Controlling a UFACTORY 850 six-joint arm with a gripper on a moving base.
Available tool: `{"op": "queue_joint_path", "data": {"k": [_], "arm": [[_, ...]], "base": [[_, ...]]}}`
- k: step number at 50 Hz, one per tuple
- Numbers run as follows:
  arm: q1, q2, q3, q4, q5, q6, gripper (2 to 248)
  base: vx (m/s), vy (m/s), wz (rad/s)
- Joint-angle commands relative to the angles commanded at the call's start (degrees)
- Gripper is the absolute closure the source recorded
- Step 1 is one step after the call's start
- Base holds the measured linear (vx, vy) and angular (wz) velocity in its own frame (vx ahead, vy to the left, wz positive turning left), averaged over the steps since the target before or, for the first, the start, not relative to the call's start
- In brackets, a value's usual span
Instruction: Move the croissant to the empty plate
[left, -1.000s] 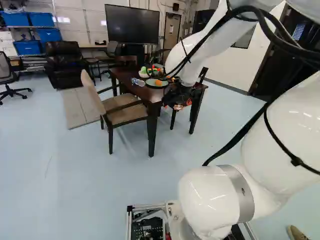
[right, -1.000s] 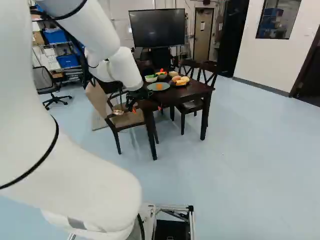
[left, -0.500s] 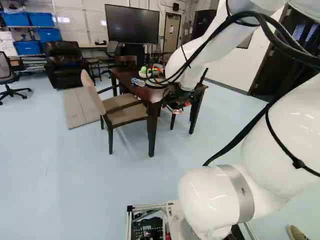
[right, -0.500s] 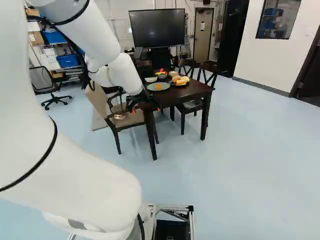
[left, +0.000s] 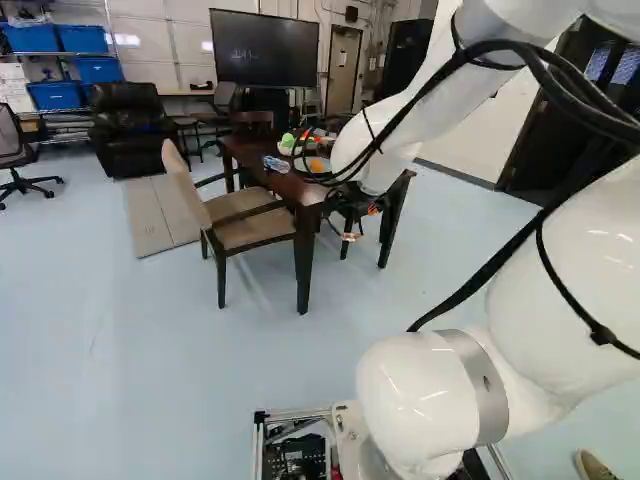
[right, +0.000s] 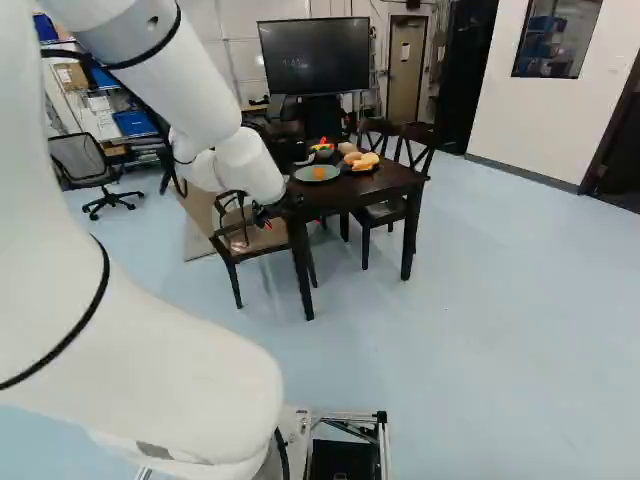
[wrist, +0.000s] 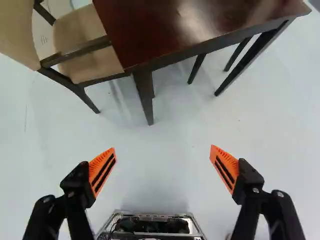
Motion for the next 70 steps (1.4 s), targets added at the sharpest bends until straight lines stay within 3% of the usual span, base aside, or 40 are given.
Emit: {"op": "queue_joint_path", "data": {"k": [47, 70], "arm": [[-0.01, 3.04, 14.40, 2.69, 29.13, 0.00, 3], [-0.01, 4.17, 19.73, 3.68, 39.93, 0.00, 3]], "base": [[0.000, 0.000, 0.000], [0.000, 0.000, 0.000]]}}
